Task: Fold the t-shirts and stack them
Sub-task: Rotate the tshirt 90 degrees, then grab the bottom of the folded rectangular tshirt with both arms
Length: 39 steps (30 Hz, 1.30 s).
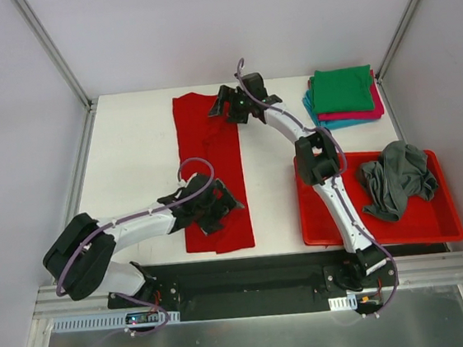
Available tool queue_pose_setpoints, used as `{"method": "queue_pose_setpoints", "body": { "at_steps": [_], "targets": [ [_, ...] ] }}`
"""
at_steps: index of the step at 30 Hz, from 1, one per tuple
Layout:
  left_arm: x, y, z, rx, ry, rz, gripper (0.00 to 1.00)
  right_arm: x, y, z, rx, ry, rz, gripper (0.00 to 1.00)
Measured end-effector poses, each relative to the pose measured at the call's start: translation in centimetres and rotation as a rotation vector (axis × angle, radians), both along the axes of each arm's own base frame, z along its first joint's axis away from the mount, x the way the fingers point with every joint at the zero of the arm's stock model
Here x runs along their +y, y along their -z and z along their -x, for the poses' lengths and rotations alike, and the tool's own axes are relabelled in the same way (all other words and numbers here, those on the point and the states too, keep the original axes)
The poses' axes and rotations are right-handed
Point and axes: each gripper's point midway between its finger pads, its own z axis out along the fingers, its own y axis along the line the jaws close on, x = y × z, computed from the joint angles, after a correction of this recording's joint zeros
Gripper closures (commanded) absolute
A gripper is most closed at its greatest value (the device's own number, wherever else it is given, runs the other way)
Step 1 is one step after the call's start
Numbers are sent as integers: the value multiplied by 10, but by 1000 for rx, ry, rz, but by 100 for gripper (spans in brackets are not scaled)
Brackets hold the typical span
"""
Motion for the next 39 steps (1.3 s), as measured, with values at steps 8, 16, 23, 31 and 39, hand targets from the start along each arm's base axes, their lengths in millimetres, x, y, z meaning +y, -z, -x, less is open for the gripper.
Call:
{"method": "queue_pose_setpoints", "body": {
  "at_steps": [8,16,23,31,39],
  "targets": [
    [23,-39,17,-144,13,47,1,-69,-46,42,67,11,207,4],
    [70,-85,30,-374,-14,52,1,-104,-147,156,-114,-102,339,4],
    [112,-37,52,-250,-3,-174,1,-102,-57,342,-159,-455,556,4],
    [138,14,49,-93,-52,-235,39,-108,14,434,-187,-649,586,4],
    [118,19,46,-62,39,-113,51,-78,15,438,-275,-652,565,4]
  ]
}}
